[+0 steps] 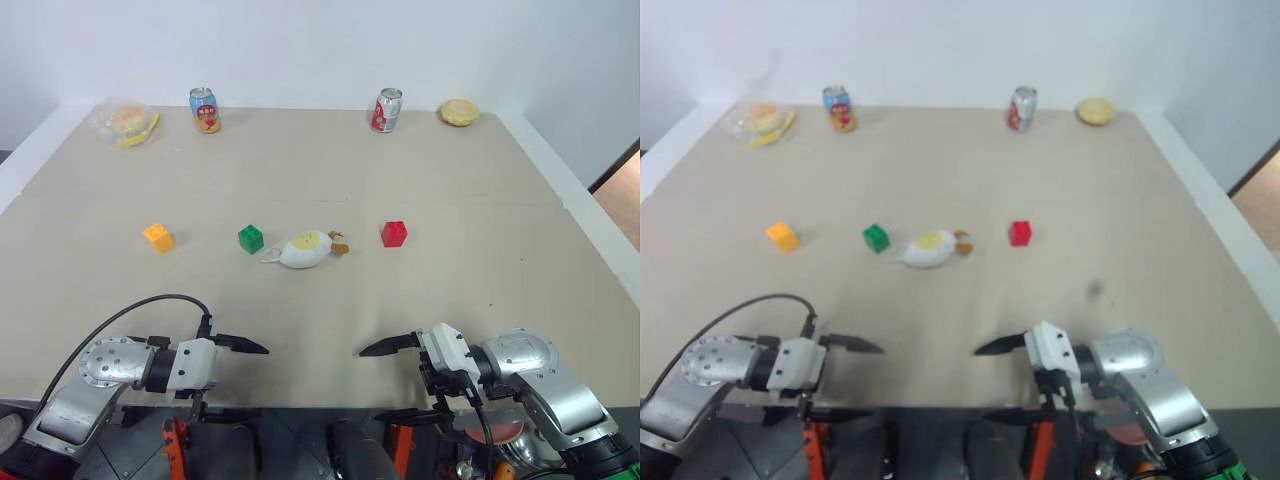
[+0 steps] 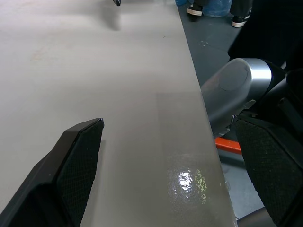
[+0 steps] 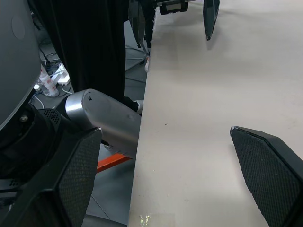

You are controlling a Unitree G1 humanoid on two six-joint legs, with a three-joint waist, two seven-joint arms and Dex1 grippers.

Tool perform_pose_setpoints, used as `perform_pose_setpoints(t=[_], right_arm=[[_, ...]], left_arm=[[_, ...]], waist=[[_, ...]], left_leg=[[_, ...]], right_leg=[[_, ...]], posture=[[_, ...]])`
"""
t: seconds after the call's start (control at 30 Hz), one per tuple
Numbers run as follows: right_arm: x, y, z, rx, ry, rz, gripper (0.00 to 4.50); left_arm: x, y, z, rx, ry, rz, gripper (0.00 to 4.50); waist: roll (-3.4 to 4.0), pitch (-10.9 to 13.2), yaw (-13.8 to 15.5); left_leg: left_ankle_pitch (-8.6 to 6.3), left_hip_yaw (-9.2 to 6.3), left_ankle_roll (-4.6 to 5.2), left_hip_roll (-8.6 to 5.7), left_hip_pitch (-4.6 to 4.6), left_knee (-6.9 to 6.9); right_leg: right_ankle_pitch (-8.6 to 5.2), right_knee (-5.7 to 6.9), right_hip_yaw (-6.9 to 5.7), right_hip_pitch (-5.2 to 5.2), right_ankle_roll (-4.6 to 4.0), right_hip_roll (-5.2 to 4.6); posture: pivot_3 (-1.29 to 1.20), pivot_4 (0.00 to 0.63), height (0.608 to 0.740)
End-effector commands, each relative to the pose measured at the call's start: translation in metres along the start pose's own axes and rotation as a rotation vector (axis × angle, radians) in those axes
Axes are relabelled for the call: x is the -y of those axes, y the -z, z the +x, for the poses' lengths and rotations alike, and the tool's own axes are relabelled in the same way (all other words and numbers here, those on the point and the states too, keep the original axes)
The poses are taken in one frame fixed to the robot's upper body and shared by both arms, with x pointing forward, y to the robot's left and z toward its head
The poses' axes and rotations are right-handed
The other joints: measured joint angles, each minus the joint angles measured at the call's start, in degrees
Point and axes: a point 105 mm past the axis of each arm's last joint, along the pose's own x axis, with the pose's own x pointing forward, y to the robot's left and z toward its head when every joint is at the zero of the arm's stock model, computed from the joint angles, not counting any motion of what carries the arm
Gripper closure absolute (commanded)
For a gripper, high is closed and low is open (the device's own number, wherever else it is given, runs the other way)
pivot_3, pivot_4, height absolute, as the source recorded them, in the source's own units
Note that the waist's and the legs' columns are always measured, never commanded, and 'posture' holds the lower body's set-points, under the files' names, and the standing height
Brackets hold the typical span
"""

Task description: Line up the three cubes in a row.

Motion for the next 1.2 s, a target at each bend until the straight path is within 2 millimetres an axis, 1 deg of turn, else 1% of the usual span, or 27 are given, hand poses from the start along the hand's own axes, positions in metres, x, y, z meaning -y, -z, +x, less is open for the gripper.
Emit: perform_pose_setpoints(t=[0.03,0.17,0.5,0.57,0.63,0.67,0.73,0.8,0.83,0.9,1.0,1.07,1.13,1.2], right_arm=[[0.001,-0.004,0.0,-0.004,-0.017,-0.038,0.0],[0.0,-0.005,0.003,-0.001,-0.026,-0.034,0.0],[0.001,-0.005,0.003,0.005,-0.028,-0.031,0.0],[0.001,-0.006,0.003,0.009,-0.029,-0.027,0.0],[0.005,-0.013,0.0,0.037,-0.011,-0.016,0.0],[0.01,-0.019,-0.002,0.059,0.014,-0.008,0.0],[0.031,-0.037,-0.007,0.104,0.096,-0.012,0.0],[0.064,-0.052,-0.01,0.121,0.219,-0.018,0.0],[0.084,-0.062,-0.011,0.146,0.309,-0.019,0.0],[0.118,-0.074,-0.013,0.183,0.45,0.0,0.0],[0.155,-0.078,-0.007,0.193,0.594,0.028,0.0],[0.172,-0.08,0.0,0.206,0.655,0.057,0.0],[0.182,-0.08,0.008,0.209,0.671,0.084,0.0],[0.191,-0.076,0.017,0.192,0.679,0.127,0.0]], left_arm=[[0.0,-0.004,-0.002,0.014,0.001,0.022,0.04],[0.001,-0.008,-0.002,0.03,0.032,-0.011,0.04],[-0.001,-0.009,-0.003,0.034,0.045,0.0,0.04],[-0.004,-0.012,-0.005,0.049,0.026,-0.019,0.04],[-0.014,-0.017,-0.009,0.069,-0.028,-0.046,0.04],[-0.023,-0.021,-0.012,0.089,-0.072,-0.069,0.04],[-0.044,-0.032,-0.017,0.144,-0.189,-0.124,0.04],[-0.067,-0.042,-0.023,0.193,-0.312,-0.157,0.04],[-0.079,-0.047,-0.028,0.221,-0.378,-0.173,0.04],[-0.094,-0.054,-0.035,0.265,-0.475,-0.196,0.04],[-0.103,-0.058,-0.041,0.294,-0.564,-0.211,0.04],[-0.106,-0.058,-0.044,0.314,-0.612,-0.224,0.04],[-0.109,-0.059,-0.046,0.33,-0.654,-0.23,0.04],[-0.113,-0.061,-0.049,0.359,-0.697,-0.238,0.04]], waist=[[0.0,0.0,0.0],[0.0,0.0,0.0],[0.0,0.0,0.0],[0.0,0.0,0.0],[0.0,0.0,0.0],[0.0,0.0,0.02],[0.02,0.02,-0.04],[0.02,0.04,-0.21],[-0.03,0.06,-0.36],[-0.07,0.06,-0.37],[-0.08,0.04,-0.31],[-0.08,0.05,-0.28],[-0.08,0.05,-0.24],[-0.08,0.05,-0.2]], left_leg=[[0.0,0.0,0.0,0.0,0.0,0.0],[0.0,0.0,0.0,0.0,0.03,0.02],[0.0,-0.01,0.01,0.0,0.03,0.03],[0.01,-0.01,0.01,0.0,0.04,0.05],[0.01,-0.01,0.01,0.0,0.04,0.07],[0.01,-0.02,0.01,0.01,0.04,0.09],[0.02,-0.04,0.02,0.01,0.04,0.17],[0.03,-0.04,0.03,0.07,0.04,0.38],[0.04,-0.06,0.05,0.08,0.03,0.45],[0.07,-0.14,0.08,0.07,0.09,0.55],[0.13,-0.2,0.13,0.08,0.08,0.57],[0.14,-0.18,0.14,0.11,0.04,0.57],[0.13,-0.17,0.14,0.09,-0.08,0.54],[0.11,-0.19,0.12,0.07,-0.14,0.44]], right_leg=[[0.0,0.0,0.0,0.0,0.0,0.0],[0.01,0.01,0.0,0.02,0.02,0.0],[0.03,0.02,0.0,0.04,0.04,0.02],[0.03,0.04,0.0,0.05,0.05,0.02],[0.03,0.06,0.0,0.06,0.05,0.03],[0.03,0.08,0.0,0.06,0.05,0.03],[0.05,0.16,0.0,0.06,0.07,0.05],[0.21,0.21,0.0,0.08,0.13,0.12],[0.31,0.21,0.0,0.08,0.13,0.16],[0.49,0.2,0.0,0.14,0.15,0.21],[0.56,0.2,-0.02,0.17,0.12,0.29],[0.52,0.2,-0.02,0.17,0.13,0.3],[0.48,0.2,0.01,0.13,0.27,0.3],[0.52,0.2,0.03,0.08,0.43,0.3]], posture=[[0.0,0.15,0.733],[0.0,0.15,0.733],[0.0,0.15,0.733],[0.0,0.15,0.733],[0.0,0.15,0.733],[0.0,0.15,0.733],[0.0,0.15,0.733],[0.0,0.15,0.733],[0.0,0.15,0.733],[0.0,0.15,0.733],[0.0,0.15,0.733],[0.0,0.15,0.733],[0.0,0.15,0.733],[0.0,0.15,0.733]])
